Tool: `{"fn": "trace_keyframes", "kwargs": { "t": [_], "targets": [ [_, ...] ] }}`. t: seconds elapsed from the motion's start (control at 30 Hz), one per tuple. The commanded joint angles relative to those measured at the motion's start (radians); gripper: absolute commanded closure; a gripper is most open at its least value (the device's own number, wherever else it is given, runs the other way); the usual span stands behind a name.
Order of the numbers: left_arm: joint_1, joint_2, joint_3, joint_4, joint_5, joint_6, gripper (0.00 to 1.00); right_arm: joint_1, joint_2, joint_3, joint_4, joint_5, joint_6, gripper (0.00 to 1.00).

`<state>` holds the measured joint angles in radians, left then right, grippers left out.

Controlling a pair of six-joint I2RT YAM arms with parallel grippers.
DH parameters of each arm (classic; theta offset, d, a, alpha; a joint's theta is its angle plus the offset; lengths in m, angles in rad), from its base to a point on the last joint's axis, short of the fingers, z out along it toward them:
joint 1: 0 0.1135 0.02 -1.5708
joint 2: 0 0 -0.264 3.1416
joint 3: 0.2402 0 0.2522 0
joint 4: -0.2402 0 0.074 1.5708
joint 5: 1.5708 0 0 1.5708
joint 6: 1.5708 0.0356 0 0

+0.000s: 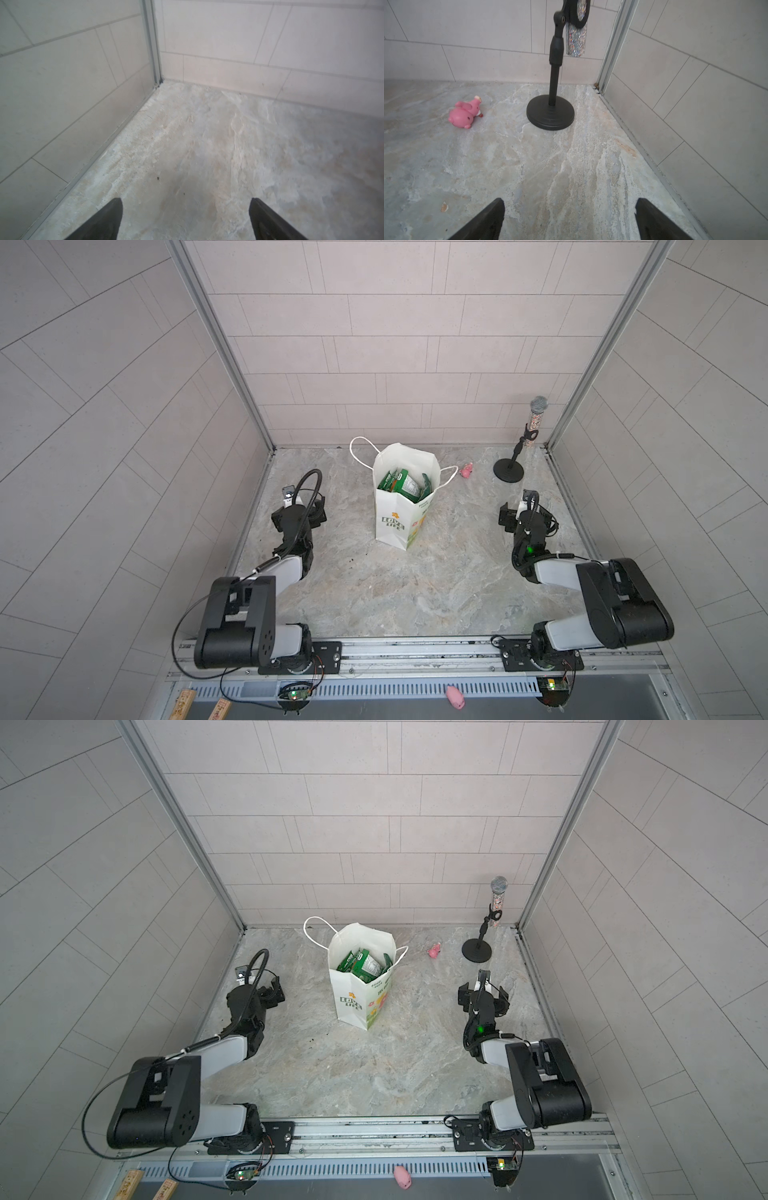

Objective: Take the snacks out of the paper bag
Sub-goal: 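Raise both arms and move the grippers toward the paper bag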

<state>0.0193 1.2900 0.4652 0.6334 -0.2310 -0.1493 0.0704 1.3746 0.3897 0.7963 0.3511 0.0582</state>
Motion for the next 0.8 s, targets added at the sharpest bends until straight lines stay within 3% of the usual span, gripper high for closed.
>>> {"fn": "trace_keyframes", "kwargs": {
  "t": [0.0, 0.17, 0.3, 0.6, 0.67, 0.77],
  "targets": [
    [-0.004, -0.099, 0.096, -0.208, -0.023, -0.149, 0.00, 0.003, -0.108, 0.056, -0.227, 0.035, 0.067, 0.01],
    [-0.017, -0.156, 0.378, -0.633, 0.196, -0.255, 0.00, 0.003, -0.241, 0.209, -0.638, -0.115, 0.178, 0.01],
    [-0.031, -0.186, 0.551, -0.820, 0.367, -0.259, 0.00, 0.007, -0.298, 0.318, -0.859, -0.276, 0.205, 0.01],
    [-0.052, -0.124, 0.827, -0.964, 0.777, -0.252, 0.00, 0.012, -0.358, 0.438, -1.101, -0.460, 0.255, 0.01],
    [-0.064, -0.074, 0.870, -0.987, 0.802, -0.249, 0.00, 0.014, -0.358, 0.457, -1.119, -0.504, 0.260, 0.01],
    [-0.086, 0.007, 0.937, -1.029, 0.805, -0.220, 0.08, 0.016, -0.358, 0.481, -1.145, -0.546, 0.264, 0.01]
  ]
}}
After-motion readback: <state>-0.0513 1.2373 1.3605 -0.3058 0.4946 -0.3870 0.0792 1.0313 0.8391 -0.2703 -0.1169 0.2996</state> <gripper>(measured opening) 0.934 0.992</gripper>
